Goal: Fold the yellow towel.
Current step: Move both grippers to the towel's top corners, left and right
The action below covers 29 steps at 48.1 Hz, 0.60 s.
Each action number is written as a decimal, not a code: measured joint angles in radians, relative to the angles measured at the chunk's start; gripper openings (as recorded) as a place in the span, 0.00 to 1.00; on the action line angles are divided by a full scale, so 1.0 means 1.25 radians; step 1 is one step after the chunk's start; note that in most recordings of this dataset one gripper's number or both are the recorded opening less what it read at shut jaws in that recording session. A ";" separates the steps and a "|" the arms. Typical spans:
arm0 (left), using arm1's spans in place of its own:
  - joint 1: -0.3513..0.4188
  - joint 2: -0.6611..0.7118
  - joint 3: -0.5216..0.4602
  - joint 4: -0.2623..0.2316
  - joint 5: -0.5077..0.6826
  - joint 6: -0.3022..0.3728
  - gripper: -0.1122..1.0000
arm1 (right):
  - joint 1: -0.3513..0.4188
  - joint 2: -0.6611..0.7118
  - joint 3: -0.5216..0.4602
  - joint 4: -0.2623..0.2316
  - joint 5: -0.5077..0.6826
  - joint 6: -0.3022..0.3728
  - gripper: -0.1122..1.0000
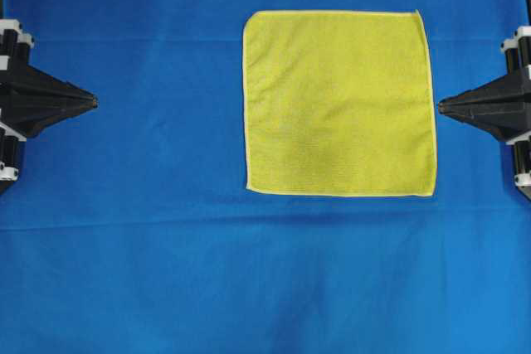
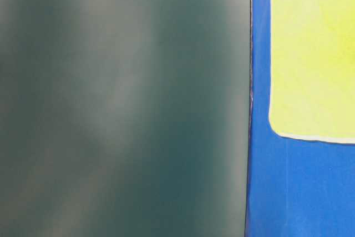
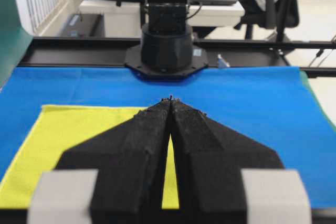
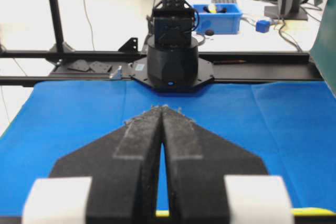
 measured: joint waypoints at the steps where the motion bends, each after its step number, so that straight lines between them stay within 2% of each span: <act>1: 0.000 0.001 0.001 0.000 0.001 -0.001 0.10 | -0.001 -0.001 0.001 0.000 0.000 -0.001 0.10; 9: 0.033 0.101 -0.031 -0.022 -0.021 -0.021 0.10 | -0.055 0.000 -0.015 0.015 0.056 0.006 0.10; 21: 0.115 0.296 -0.080 -0.023 -0.090 -0.025 0.10 | -0.196 0.010 -0.032 0.025 0.237 0.038 0.10; 29: 0.172 0.444 -0.144 -0.025 -0.093 -0.023 0.11 | -0.310 0.054 -0.031 0.025 0.302 0.045 0.10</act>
